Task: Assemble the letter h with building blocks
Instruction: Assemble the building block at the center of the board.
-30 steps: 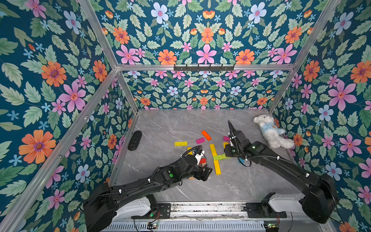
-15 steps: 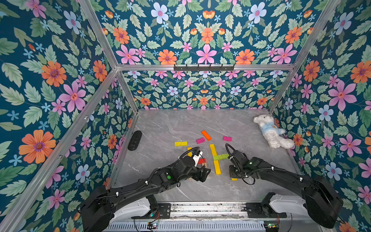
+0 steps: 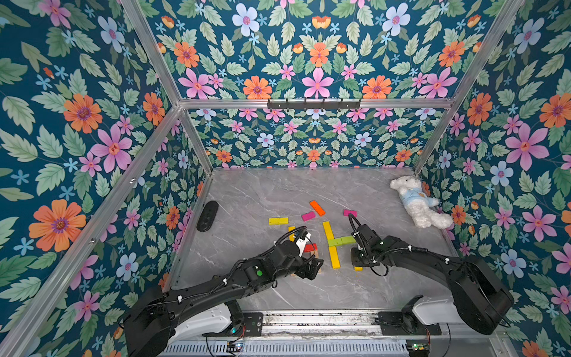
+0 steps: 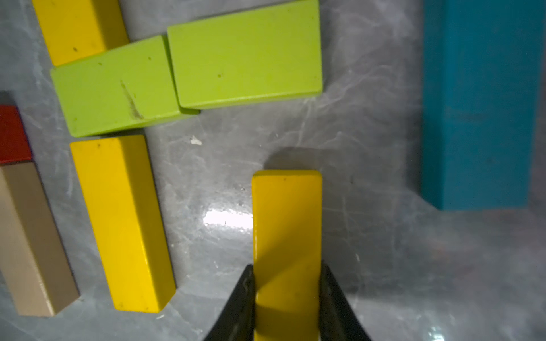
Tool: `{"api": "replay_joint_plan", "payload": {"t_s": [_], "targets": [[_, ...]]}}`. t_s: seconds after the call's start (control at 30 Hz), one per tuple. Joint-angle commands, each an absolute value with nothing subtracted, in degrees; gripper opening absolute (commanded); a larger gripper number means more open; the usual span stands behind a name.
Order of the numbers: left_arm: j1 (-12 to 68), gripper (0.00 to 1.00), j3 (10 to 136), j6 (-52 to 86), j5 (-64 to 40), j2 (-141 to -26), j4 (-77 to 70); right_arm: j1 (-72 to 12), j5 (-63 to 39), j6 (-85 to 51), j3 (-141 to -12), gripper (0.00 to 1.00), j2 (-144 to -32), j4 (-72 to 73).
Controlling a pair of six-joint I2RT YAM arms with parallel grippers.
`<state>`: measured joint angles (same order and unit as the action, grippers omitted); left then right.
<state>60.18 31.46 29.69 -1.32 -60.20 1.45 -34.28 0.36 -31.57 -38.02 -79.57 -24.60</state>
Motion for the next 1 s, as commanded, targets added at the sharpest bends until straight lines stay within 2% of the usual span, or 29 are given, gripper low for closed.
{"api": "replay_joint_plan", "payload": {"t_s": [0.0, 0.5, 0.73, 0.97], "targets": [[60.21, 0.99, 31.38, 29.68, -0.7, -60.04, 0.09, -33.97, 0.0, -30.59, -38.75, 0.16, -80.57, -25.31], [60.22, 0.99, 31.2, 29.52, -0.45, -59.68, 0.26, -33.44, 2.07, -31.39, -41.09, 0.22, -84.46, -27.42], [60.27, 0.99, 30.94, 29.61, -0.44, -59.61, 0.18, -33.49, 2.7, -31.9, -40.87, 0.39, -83.95, -27.68], [60.25, 0.99, 30.85, 29.77, -0.53, -59.44, 0.04, -33.45, 3.27, -32.43, -40.36, 0.52, -82.31, -27.95]]}}
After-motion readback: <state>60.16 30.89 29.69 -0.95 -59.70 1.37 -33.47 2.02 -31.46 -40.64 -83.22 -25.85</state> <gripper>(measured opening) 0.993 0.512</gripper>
